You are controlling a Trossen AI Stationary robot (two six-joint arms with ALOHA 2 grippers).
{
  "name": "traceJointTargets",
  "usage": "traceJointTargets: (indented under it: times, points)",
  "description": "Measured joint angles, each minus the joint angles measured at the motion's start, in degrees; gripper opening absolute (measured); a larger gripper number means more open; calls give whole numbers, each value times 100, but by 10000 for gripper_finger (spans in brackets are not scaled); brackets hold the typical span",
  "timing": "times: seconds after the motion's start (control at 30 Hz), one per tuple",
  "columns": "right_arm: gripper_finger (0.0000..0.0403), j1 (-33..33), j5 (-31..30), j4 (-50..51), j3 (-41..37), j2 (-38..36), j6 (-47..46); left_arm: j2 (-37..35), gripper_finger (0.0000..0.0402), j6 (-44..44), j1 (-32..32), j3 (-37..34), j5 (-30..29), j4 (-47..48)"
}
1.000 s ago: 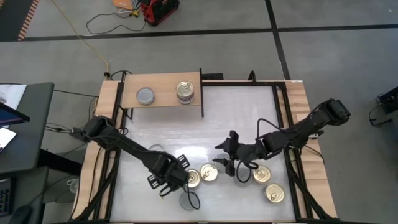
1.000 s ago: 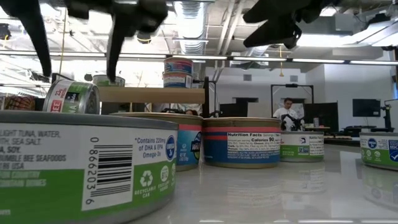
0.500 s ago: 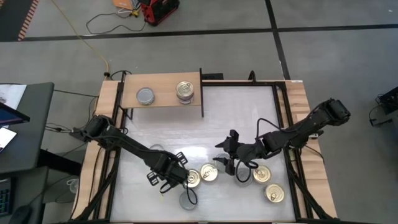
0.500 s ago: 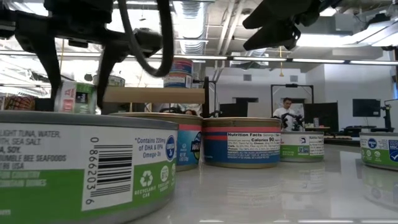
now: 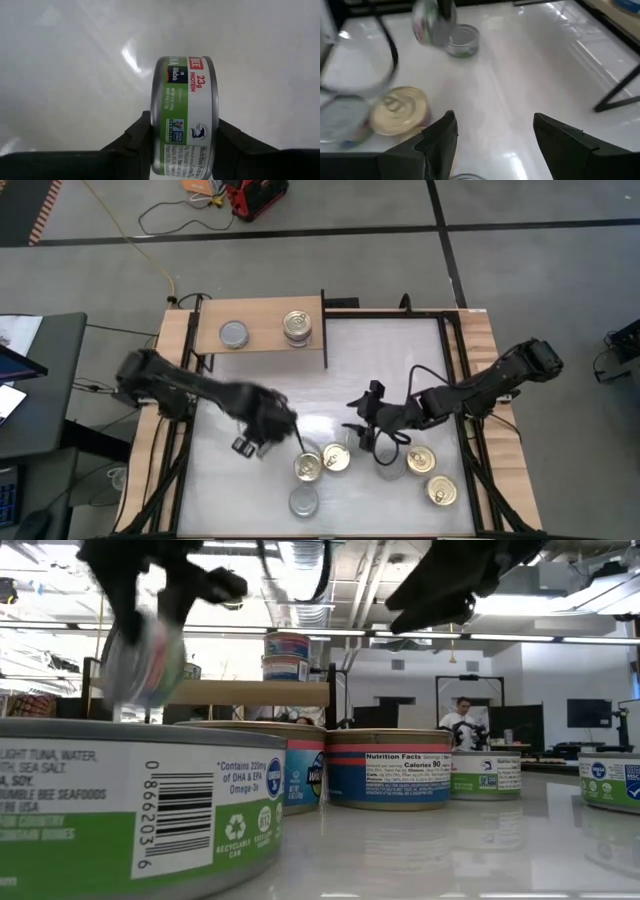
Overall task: Stack canned seafood by type on shelf
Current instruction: Stack the green-white tuna can on top of the green-white tuna can on the shelf
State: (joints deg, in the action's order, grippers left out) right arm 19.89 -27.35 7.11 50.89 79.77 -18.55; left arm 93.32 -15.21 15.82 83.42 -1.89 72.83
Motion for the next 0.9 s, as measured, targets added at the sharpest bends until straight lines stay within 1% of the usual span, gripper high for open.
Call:
traceJointTargets:
  times: [0.1,0.23,0.33,0.4,0.53,0.6,0.67,0.77,0.87,0.9]
  points:
    - [286,-208,6,43,0,0,342,-763,129,369,-545,-29,200,2]
    - [286,-656,141,-120,0,0,985,-1752,129,702,-1420,-135,190,43]
    - [286,-1163,846,-402,0,0,1473,-2325,129,705,-2221,-155,118,149]
    - [286,-1534,1308,-617,0,0,1757,-2588,129,614,-2792,-157,113,49]
    - [286,-2150,1937,-1014,0,0,2040,-2848,129,653,-3940,-157,31,-338]
    - [286,-2384,2267,-1117,0,0,2039,-2885,129,991,-4450,-157,33,-615]
    - [286,-2517,2484,-1107,0,4,2014,-2875,129,1542,-4865,-157,104,-832]
    - [286,-2550,2594,-1093,0,9,2084,-2859,132,2081,-5244,-199,149,-950]
    - [286,-2465,2532,-1098,0,-140,2588,-2958,134,2222,-5329,-362,408,-1204]
    - [286,-2410,2393,-1187,0,-213,2824,-3030,134,2268,-5327,-458,534,-1406]
